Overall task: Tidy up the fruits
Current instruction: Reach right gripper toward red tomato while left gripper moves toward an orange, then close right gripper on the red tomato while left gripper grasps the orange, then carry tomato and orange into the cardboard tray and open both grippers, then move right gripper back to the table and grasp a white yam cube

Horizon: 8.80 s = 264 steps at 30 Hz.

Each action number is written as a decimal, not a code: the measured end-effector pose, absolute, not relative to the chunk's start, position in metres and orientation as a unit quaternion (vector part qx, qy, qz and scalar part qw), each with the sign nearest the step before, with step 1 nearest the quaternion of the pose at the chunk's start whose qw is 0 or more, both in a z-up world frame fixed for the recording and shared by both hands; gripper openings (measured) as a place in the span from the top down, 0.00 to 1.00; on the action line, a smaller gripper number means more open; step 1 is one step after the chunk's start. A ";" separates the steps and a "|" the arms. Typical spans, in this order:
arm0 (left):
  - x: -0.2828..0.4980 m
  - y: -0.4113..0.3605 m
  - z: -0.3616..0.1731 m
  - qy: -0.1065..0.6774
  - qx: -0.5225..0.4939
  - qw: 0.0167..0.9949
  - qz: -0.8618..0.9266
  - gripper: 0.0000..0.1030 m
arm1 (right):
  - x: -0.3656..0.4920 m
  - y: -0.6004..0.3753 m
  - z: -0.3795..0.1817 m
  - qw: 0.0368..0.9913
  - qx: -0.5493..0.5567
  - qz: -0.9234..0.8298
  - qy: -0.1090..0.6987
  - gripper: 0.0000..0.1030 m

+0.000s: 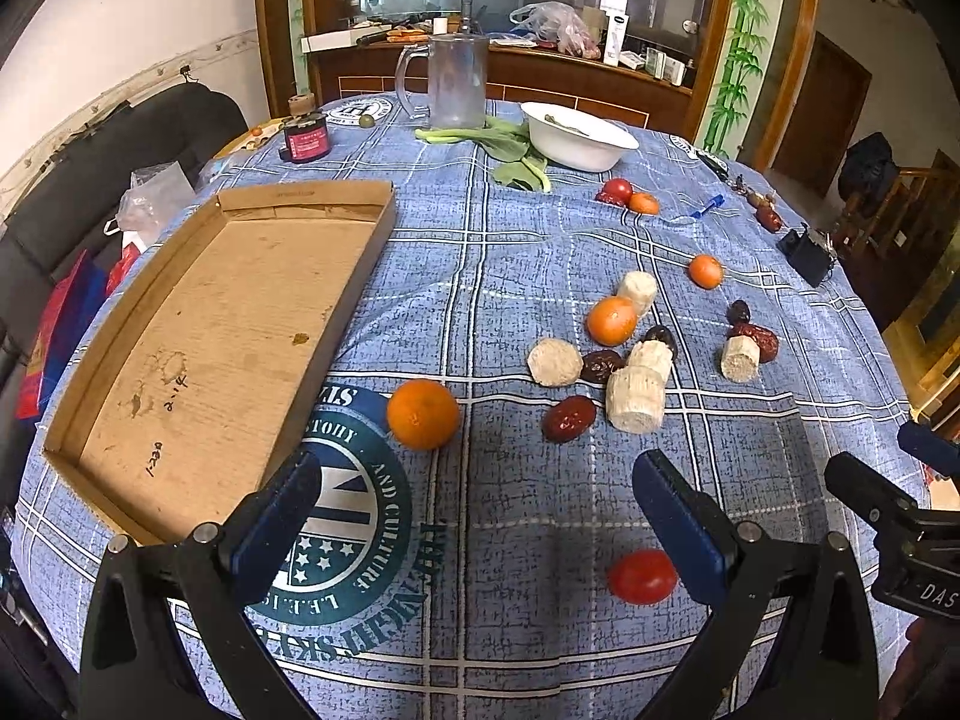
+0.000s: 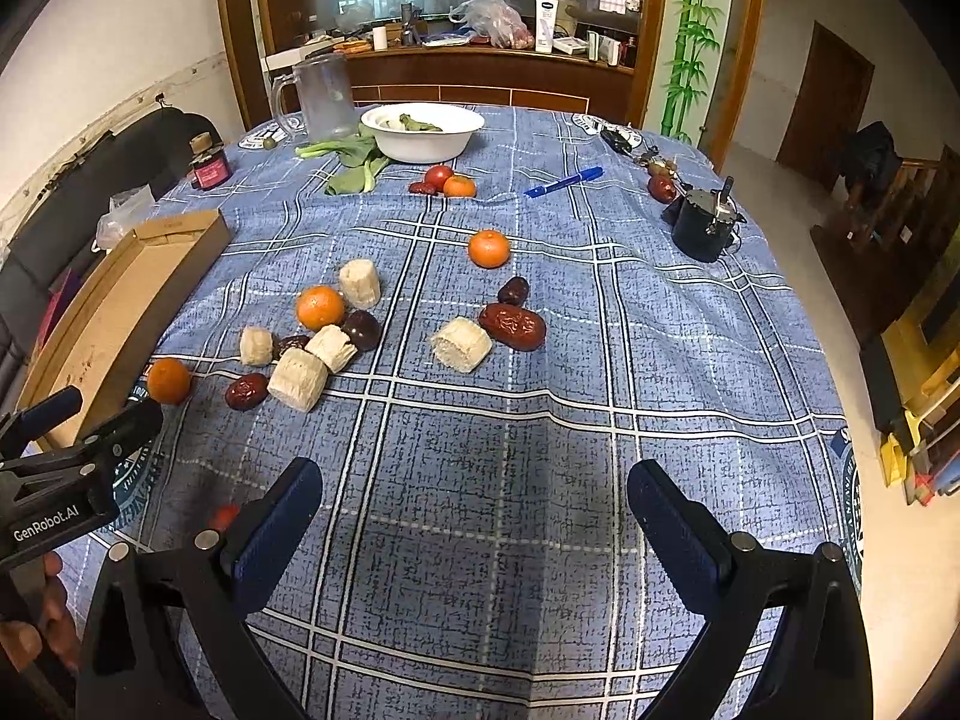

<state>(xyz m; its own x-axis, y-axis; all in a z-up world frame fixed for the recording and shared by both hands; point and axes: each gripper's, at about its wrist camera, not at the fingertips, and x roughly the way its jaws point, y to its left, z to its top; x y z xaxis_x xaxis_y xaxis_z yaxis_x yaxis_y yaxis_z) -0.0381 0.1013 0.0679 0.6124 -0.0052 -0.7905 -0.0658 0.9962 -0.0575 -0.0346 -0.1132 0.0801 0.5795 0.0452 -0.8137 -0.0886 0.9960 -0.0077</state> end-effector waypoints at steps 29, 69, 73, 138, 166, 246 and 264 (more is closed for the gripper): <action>-0.087 0.114 0.064 0.425 0.001 0.905 -0.013 0.00 | -0.084 -0.099 0.073 0.886 -0.015 -0.002 0.463 0.01; -0.094 0.143 0.066 0.431 0.058 0.900 0.019 0.00 | -0.065 -0.041 0.057 0.864 -0.059 0.152 0.476 0.01; -0.099 0.159 0.064 0.438 0.049 0.897 0.030 0.00 | -0.056 -0.023 0.044 0.849 -0.073 0.187 0.489 0.13; 0.022 0.136 0.018 0.522 0.046 0.843 -0.124 0.57 | -0.032 -0.109 0.031 0.842 -0.096 0.158 0.507 0.67; -0.033 0.228 0.080 0.451 -0.088 0.885 -0.070 0.70 | 0.011 0.009 0.086 0.841 -0.132 0.259 0.457 0.66; 0.055 0.327 0.065 0.451 -0.055 0.887 0.081 0.33 | 0.113 0.148 0.082 0.842 -0.112 0.286 0.444 0.52; -0.004 0.197 0.071 0.440 -0.048 0.896 0.043 0.23 | 0.016 -0.018 0.077 0.855 -0.073 0.236 0.455 0.35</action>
<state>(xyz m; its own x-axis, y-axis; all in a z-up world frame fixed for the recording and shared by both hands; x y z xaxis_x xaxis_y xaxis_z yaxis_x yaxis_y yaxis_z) -0.0039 0.1973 0.0709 0.6090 0.0344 -0.7924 -0.1186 0.9918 -0.0481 0.0160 -0.0175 0.0773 0.4744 0.3365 -0.8134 -0.4698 0.8782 0.0893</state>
